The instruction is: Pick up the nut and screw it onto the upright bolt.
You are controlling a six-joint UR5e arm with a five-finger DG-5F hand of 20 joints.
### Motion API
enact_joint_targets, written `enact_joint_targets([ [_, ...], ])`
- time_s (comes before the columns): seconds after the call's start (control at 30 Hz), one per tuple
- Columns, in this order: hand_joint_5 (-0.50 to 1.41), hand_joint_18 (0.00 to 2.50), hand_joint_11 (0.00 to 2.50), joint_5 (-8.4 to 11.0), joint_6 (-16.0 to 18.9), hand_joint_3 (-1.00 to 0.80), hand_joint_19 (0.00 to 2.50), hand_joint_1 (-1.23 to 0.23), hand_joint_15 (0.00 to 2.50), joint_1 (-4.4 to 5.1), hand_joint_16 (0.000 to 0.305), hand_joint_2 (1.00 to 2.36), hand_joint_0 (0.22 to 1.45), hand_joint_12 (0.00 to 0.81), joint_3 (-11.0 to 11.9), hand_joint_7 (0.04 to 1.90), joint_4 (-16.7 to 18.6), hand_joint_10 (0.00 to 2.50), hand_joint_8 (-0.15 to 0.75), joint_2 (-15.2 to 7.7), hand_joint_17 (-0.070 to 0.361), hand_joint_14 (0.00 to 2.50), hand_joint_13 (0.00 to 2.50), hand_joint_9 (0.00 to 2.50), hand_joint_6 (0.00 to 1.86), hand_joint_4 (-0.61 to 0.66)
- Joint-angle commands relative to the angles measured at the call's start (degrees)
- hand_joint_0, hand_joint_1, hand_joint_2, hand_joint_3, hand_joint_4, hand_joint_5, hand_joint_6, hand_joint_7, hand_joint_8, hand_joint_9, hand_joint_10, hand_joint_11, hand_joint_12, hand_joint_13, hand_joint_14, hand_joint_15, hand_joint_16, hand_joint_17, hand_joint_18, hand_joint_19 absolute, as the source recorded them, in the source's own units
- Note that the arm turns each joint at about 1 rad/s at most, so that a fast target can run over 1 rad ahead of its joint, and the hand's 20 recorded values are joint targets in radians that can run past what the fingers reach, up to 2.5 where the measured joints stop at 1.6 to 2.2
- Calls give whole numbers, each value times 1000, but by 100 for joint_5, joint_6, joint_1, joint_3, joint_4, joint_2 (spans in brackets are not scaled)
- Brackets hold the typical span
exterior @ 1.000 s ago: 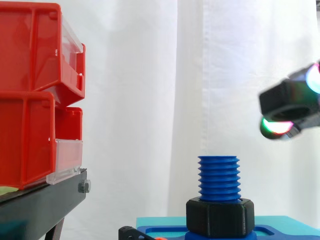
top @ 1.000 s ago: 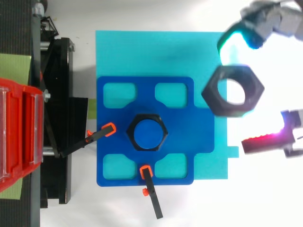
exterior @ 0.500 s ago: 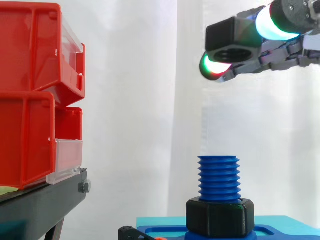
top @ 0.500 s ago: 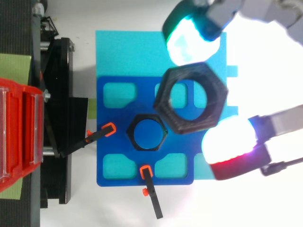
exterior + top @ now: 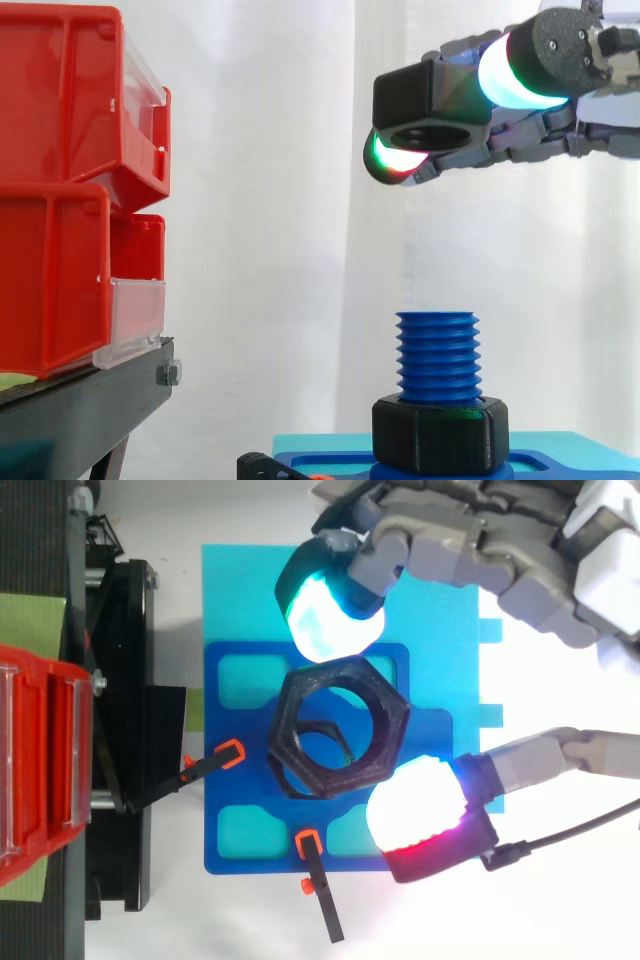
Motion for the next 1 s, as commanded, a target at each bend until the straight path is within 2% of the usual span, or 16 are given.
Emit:
enact_joint_targets([
  [0.0, -165, 97, 0, -15, 12, -455, 0, -648, 0, -24, 35, 1003, 537, 311, 0, 1309, 81, 0, 318, -147, 79, 0, 277, 459, 524, 276],
  [0.2, -165, 100, 0, -24, 3, -454, 0, -647, 0, -33, 35, 1004, 537, 311, 9, 1310, 292, 0, 317, -314, 79, 0, 279, 463, 524, 274],
  [0.23, -165, 100, 0, 20, 3, -457, 0, -646, 0, -33, 35, 1004, 538, 311, 0, 1306, 301, 0, 317, -323, 79, 0, 280, 463, 523, 275],
  [0.3, -165, 101, 0, 29, -14, -452, 0, -647, 0, -33, 35, 1004, 537, 310, 0, 1311, 309, 0, 317, -464, 79, 0, 284, 463, 523, 274],
  [0.53, -165, 102, 0, 196, -243, -454, 0, -646, 0, -33, 35, 1004, 537, 310, 0, 1312, 292, 0, 317, -481, 78, 0, 285, 465, 523, 273],
  [0.67, -165, 104, 0, 196, -251, -457, 0, -645, 0, -33, 35, 1003, 538, 310, 0, 1312, 248, 0, 317, -481, 78, 0, 286, 465, 522, 275],
  [0.97, -165, 108, 0, 327, -243, -457, 0, -644, 0, 81, 35, 1003, 539, 309, 9, 1314, 19, 0, 317, -481, 78, 0, 291, 469, 522, 274],
])
